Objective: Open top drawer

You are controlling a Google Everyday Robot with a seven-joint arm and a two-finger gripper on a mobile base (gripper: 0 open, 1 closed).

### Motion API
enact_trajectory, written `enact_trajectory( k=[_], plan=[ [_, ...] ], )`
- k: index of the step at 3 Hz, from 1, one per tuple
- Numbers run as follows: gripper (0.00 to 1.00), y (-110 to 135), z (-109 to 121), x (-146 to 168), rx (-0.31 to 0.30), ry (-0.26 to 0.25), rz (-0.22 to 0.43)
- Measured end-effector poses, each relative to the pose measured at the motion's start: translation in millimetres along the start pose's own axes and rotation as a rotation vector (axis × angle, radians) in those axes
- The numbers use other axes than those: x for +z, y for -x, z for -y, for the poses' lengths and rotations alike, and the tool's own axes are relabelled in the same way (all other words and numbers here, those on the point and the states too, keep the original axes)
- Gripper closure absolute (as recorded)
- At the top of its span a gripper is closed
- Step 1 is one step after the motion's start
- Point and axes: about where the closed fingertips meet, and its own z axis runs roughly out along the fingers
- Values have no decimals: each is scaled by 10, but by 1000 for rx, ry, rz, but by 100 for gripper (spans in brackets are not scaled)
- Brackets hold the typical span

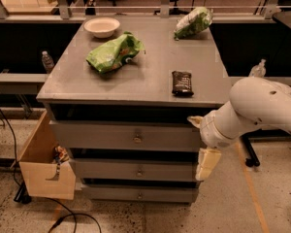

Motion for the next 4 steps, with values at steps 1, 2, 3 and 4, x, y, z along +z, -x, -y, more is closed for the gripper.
enact_trajectory(
  k=[1, 2, 3, 4],
  plan=[
    [0, 11, 93, 97, -10, 1, 13],
    [0, 2, 197, 209, -5, -4, 18],
    [0, -23, 324, 389, 8, -15, 13],
    [0, -14, 462, 563, 12, -21, 10]
  ],
)
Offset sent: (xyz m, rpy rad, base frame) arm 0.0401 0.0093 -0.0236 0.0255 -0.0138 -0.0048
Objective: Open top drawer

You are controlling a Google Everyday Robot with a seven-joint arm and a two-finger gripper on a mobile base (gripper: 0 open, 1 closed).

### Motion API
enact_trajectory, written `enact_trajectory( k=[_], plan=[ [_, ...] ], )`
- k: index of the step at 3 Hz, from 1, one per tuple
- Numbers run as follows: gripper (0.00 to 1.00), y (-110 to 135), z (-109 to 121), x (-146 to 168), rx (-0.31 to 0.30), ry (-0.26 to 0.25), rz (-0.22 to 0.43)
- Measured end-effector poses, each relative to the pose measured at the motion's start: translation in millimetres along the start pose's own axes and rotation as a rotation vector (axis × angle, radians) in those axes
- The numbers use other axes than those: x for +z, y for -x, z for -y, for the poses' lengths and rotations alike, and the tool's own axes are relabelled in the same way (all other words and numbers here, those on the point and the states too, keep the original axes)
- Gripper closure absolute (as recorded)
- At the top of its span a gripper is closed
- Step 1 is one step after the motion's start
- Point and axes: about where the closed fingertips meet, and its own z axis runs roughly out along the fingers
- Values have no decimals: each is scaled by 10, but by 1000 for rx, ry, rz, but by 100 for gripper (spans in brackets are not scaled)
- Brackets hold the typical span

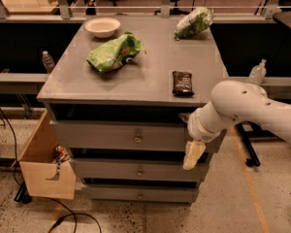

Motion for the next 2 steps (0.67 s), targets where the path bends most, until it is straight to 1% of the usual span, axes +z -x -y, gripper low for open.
enact_trajectory(
  k=[1, 2],
  plan=[
    [17, 32, 110, 98, -1, -11, 1],
    [48, 80, 156, 115, -8, -19, 8]
  ],
)
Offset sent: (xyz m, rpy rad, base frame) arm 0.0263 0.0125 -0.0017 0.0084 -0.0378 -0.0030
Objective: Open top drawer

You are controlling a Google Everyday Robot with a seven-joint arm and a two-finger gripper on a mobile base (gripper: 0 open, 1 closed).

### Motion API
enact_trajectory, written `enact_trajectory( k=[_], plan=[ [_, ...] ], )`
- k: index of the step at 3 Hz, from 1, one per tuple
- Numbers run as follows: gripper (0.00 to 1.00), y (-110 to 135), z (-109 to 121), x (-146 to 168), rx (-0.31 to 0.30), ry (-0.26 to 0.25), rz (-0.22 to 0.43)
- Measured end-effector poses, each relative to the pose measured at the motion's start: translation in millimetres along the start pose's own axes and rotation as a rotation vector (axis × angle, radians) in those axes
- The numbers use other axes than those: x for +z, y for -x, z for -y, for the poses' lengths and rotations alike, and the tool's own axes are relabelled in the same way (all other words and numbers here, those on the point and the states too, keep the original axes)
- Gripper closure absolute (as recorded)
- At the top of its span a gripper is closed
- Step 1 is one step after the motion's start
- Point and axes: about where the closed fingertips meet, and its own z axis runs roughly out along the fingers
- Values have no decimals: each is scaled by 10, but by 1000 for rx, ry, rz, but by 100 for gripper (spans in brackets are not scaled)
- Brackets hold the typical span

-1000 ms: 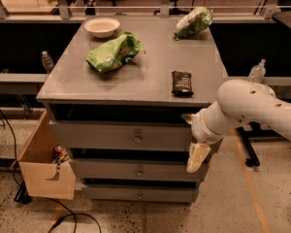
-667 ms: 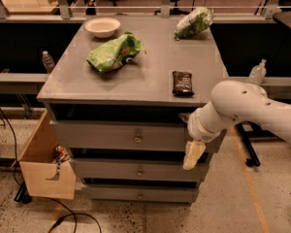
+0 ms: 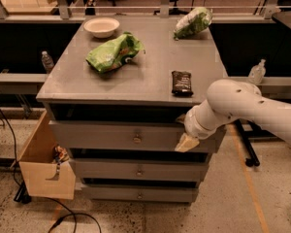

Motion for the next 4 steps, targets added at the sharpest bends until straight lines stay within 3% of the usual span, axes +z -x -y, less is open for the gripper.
enact_trajectory(
  k=[1, 2, 3, 4],
  plan=[
    [70, 46, -42, -35, -9, 5, 12],
    [94, 130, -280, -142, -18, 36, 33],
    [100, 223, -587, -312, -7, 54, 44],
    [100, 223, -587, -312, -7, 54, 44]
  ],
)
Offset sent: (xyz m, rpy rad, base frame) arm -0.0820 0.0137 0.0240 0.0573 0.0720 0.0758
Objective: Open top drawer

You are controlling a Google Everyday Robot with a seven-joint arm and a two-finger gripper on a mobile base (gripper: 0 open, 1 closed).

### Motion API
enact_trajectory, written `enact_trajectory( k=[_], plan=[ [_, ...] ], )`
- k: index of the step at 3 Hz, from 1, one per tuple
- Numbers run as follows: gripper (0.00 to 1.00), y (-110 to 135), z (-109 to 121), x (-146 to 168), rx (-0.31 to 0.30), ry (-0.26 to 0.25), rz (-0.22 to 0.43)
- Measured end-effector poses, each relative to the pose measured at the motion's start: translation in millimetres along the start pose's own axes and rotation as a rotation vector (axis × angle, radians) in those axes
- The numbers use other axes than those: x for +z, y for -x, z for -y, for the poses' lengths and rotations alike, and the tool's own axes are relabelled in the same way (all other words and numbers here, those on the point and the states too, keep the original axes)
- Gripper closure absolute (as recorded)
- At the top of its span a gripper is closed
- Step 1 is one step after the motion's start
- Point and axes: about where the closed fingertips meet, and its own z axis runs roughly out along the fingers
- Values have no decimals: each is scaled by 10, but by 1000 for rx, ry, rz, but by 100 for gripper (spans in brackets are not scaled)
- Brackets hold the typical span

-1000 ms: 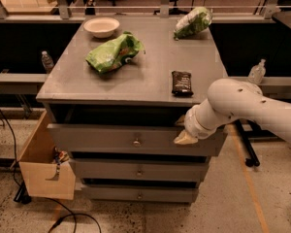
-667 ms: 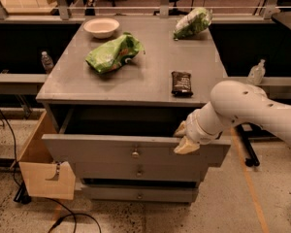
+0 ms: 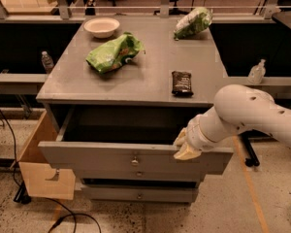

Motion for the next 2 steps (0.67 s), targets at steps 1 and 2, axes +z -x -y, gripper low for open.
enact_trajectory(
  k=[1, 2],
  plan=[
    [100, 66, -289, -37, 46, -2, -4],
    [100, 98, -391, -60, 59, -2, -4]
  ],
)
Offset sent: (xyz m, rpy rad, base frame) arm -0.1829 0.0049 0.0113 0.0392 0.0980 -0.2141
